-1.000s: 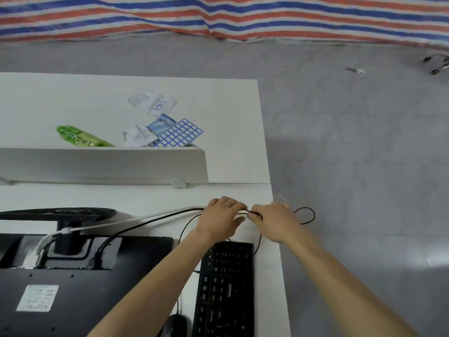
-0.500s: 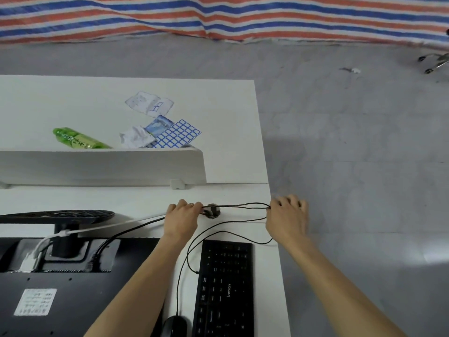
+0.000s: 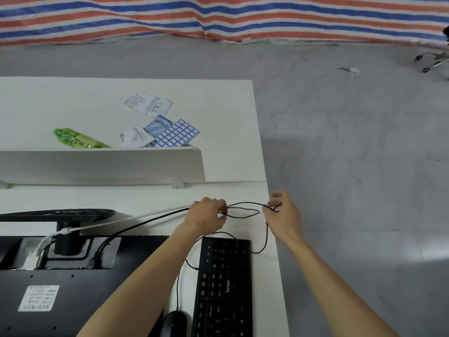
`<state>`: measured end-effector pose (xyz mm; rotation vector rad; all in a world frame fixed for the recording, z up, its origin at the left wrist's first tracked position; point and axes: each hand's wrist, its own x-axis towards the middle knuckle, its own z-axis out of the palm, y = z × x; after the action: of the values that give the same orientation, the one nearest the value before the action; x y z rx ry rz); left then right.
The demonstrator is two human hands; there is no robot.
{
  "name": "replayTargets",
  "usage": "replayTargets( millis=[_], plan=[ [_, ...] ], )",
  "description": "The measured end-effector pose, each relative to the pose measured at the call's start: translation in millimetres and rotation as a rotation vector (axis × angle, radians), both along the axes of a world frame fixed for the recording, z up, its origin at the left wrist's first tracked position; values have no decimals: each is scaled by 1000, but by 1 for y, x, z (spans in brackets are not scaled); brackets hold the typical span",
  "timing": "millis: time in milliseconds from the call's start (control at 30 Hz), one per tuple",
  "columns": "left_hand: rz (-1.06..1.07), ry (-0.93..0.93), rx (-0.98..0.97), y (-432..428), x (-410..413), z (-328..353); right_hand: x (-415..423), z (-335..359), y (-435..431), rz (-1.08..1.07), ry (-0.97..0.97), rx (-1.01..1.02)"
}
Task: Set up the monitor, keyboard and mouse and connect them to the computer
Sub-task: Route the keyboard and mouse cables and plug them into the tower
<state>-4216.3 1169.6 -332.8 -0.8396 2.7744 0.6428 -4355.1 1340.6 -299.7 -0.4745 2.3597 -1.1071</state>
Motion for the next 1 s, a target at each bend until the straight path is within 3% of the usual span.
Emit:
replayTargets(
  millis=[133,300,433,600,733,867,1000],
  plan=[
    [-139,12,-122,9,6,2,1,-2,1,117,52,92],
    [132,-36,-200,-16,32,-12,-3,-7,17,65,-216,-112],
    [324,-94,-98,-27,40,-20,-1,-20,40,3,-165,-108],
    [364,-188,-73,-29,42,-18,-1,-13,57,-127,-352,-180],
    [231,-116,50,-18,36,-16,3,-17,52,-79,-126,-60],
    [339,-2,184,-13,33,-5,16,-5,47,-63,32,-80],
    [391,24,222,-10,54,6,35,6,53,43,68,-26]
  ],
)
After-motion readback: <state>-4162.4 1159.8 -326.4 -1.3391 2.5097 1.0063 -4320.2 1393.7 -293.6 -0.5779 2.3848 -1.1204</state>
